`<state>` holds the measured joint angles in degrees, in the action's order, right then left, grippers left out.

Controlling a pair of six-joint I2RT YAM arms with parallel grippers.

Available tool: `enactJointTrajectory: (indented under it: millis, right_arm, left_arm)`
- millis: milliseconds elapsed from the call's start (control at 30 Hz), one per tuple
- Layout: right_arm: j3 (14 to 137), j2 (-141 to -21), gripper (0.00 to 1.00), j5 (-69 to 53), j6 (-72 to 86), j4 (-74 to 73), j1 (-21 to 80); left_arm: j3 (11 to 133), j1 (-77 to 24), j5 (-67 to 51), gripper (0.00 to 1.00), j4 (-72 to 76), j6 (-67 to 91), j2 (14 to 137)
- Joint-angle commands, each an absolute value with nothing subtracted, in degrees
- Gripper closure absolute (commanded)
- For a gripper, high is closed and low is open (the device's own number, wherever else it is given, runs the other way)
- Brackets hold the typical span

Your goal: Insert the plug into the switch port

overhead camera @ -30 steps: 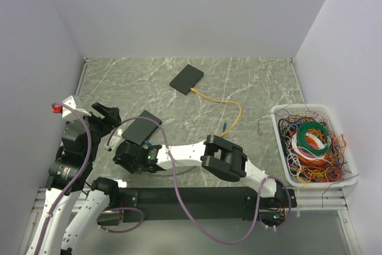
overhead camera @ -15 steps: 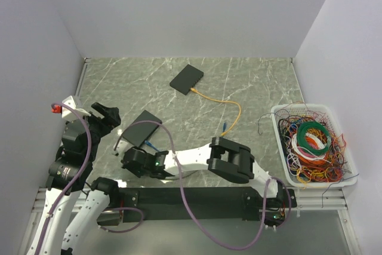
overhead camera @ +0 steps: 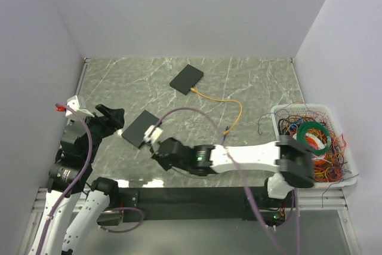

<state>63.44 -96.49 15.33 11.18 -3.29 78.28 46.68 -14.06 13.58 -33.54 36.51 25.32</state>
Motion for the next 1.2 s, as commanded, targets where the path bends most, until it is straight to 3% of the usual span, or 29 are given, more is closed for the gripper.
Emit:
enactJointTrajectory:
  millis: [0, 267, 533, 700, 933, 1167]
  right_arm:
    - [58.6, -84.5, 1.0, 11.8, 14.5, -0.1, 76.0]
    - [46.3, -67.2, 1.0, -9.9, 21.5, 13.5, 67.1]
    - [39.6, -62.5, 1.0, -26.8, 29.0, 26.0, 60.9]
    - [35.7, -62.4, 1.0, -37.5, 35.6, 37.4, 55.8]
    - [33.4, -63.0, 1.0, -43.7, 42.7, 48.0, 53.0]
    - [34.3, -61.4, 1.0, -40.9, 38.0, 41.7, 53.0]
  left_arm:
    - [45.8, -13.8, 5.4, 0.21, -29.4, 33.8, 25.9]
    - [42.1, -13.9, -7.9, 0.25, -21.4, 35.1, 26.4]
    - [30.8, -13.9, -28.5, 0.28, -1.0, 42.1, 20.0]
    - [27.9, -13.9, -34.0, 0.27, 7.2, 44.7, 18.0]
    - [25.3, -13.9, -40.2, 0.3, 16.1, 48.6, 16.2]
    - [26.0, -13.9, -39.5, 0.32, 14.9, 47.3, 16.0]
